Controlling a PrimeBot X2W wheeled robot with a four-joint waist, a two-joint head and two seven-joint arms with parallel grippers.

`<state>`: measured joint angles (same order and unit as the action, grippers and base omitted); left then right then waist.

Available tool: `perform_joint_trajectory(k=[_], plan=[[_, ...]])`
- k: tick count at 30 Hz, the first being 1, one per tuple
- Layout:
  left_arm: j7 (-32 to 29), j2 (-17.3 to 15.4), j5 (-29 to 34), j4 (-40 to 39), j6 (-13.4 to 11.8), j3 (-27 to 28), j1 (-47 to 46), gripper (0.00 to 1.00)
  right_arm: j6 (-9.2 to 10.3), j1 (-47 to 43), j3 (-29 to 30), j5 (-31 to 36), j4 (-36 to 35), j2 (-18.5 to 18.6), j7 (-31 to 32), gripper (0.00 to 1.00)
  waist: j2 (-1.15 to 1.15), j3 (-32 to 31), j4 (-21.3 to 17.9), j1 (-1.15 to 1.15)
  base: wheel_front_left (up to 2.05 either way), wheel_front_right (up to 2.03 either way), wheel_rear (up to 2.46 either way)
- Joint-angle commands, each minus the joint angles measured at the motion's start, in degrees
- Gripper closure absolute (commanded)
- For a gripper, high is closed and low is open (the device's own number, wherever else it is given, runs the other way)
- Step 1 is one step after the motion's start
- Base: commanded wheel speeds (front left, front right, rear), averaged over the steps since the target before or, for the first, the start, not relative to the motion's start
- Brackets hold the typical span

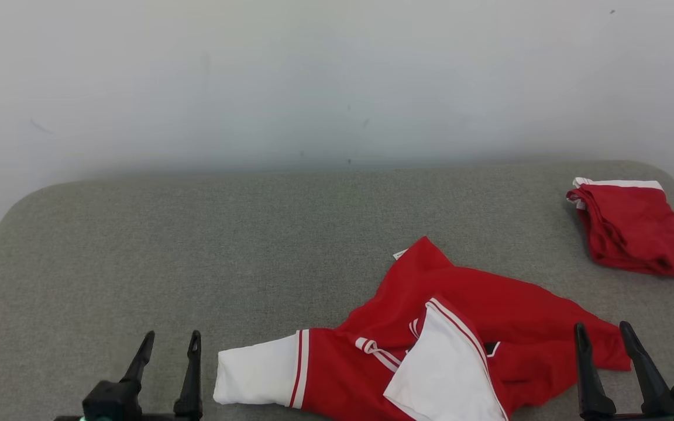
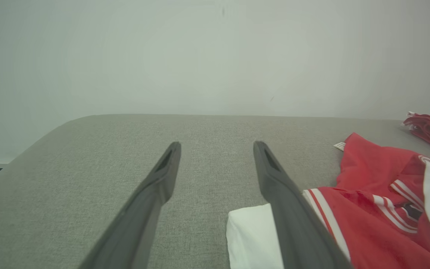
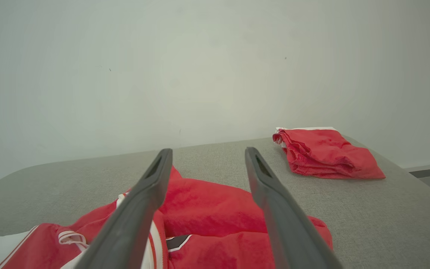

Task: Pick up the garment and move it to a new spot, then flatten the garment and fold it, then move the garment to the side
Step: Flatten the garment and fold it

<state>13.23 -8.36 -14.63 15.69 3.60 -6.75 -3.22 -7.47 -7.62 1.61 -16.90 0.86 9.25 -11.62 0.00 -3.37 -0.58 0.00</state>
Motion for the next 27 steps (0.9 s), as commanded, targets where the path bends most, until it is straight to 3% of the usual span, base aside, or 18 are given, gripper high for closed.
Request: perform_joint_trajectory(k=[1,13,27], plan=[[-0.35,-0.41,0.21,0.3,0.36,-0.29,-1.13,0.0,-0.07,0.29,-0.1,-0.19,0.24,0.3,0.01,0.0,0.0,0.23,-0.27,0.0,0.0,0.0,0.0],[-5.94,0.34,-0.16,5.0,2.82,-6.74,-10.56,0.0,-0.07,1.4,-0.57,-0.73,2.37,0.6,0.21,0.0,0.0,2.26,-3.47,0.0,0.0,0.0,0.0],[-18.01,1.25,-4.64,13.16,3.82,-16.83,-12.74,0.0,-0.07,2.17,-0.2,-1.15,3.32,0.98,0.16,0.0,0.0,3.73,-5.73,0.0,0.0,0.0,0.0]])
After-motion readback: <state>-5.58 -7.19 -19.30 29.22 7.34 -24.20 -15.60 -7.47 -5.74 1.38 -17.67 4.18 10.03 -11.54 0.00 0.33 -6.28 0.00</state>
